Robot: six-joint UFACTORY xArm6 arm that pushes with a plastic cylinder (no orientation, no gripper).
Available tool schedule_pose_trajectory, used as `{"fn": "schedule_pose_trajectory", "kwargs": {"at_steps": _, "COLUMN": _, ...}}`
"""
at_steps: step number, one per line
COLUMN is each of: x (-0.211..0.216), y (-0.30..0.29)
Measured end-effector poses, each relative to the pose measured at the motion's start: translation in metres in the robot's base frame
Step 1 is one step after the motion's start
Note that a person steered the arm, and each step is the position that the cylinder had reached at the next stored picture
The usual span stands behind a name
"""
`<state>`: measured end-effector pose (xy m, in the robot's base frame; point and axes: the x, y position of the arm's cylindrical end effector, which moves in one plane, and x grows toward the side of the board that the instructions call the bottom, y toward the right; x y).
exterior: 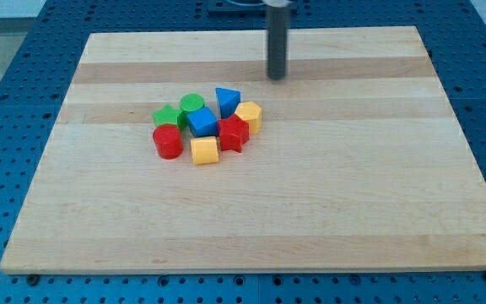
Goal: Push yellow heart closer to red star right side
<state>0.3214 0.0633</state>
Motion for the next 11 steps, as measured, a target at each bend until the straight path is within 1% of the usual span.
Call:
{"fn": "schedule_pose_trajectory", "kwargs": {"at_steps": 1, "x": 0.052, "y": -0.018}}
{"fn": "schedule_pose_trajectory", "kwargs": {"at_steps": 2, "x": 0.081, "y": -0.038}}
{"fn": "schedule_pose_trajectory", "kwargs": {"at_steps": 3, "x": 0.081, "y": -0.087}}
{"fn": "schedule_pose_trajectory", "kwargs": {"at_steps": 4, "x": 0.081, "y": -0.053}}
{"fn": "schedule_pose_trajectory", "kwargs": {"at_steps": 5, "x": 0.08, "y": -0.063}}
{"fn": "schedule_pose_trajectory", "kwargs": {"at_steps": 6, "x": 0.038, "y": -0.076}}
{"fn": "schedule_pose_trajectory", "kwargs": {"at_steps": 7, "x": 0.024, "y": -0.114}}
{"fn": "schedule_pose_trajectory", "kwargs": {"at_steps": 8, "x": 0.055, "y": -0.153}}
{"fn": "schedule_pose_trajectory", "kwargs": {"at_steps": 9, "x": 0.058, "y": -0.163}}
{"fn": "schedule_pose_trajectory", "kwargs": {"at_steps": 10, "x": 0.038, "y": -0.158}}
{"fn": "schedule_pose_trajectory", "kwargs": {"at_steps": 11, "x": 0.063, "y": -0.165}}
